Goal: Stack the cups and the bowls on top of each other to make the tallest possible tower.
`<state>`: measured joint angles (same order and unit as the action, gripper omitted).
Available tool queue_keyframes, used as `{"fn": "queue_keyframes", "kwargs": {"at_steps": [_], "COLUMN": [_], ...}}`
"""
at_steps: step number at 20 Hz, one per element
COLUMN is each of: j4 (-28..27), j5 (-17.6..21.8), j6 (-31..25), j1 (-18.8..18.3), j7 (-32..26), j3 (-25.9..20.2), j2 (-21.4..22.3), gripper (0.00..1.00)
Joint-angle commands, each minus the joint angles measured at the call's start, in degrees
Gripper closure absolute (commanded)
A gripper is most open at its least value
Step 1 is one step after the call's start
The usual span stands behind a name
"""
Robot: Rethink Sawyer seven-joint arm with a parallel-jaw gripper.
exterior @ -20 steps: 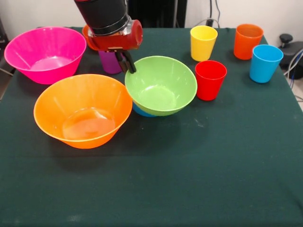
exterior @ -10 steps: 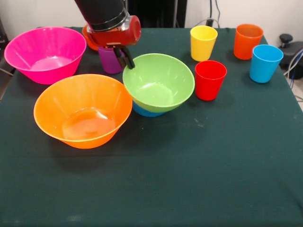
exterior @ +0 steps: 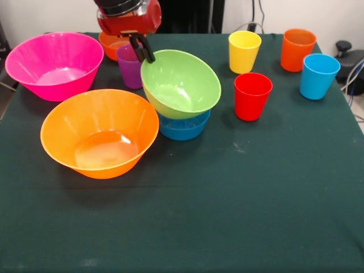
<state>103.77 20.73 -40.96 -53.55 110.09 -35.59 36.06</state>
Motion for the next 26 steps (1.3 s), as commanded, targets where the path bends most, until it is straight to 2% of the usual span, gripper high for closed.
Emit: {"fn": "queue_keyframes", "kwargs": {"at_steps": [1,8,14,26], "j4": [6.36,6.26,6.05,5.08], "j5": [4.09,6.94,7.18,8.97], "j6": [6.09,11.03,12.92,16.27], "j1": [0.55,2.95,4.37,3.85], "j7": [-2.89,-0.48,0.91,0.04], "j3": [-1.21,1.41,2.45,3.48], "j2": [1.14,-1.24,-1.94,-5.62], "gripper": [1.00,1.00,1.00,1.00]}}
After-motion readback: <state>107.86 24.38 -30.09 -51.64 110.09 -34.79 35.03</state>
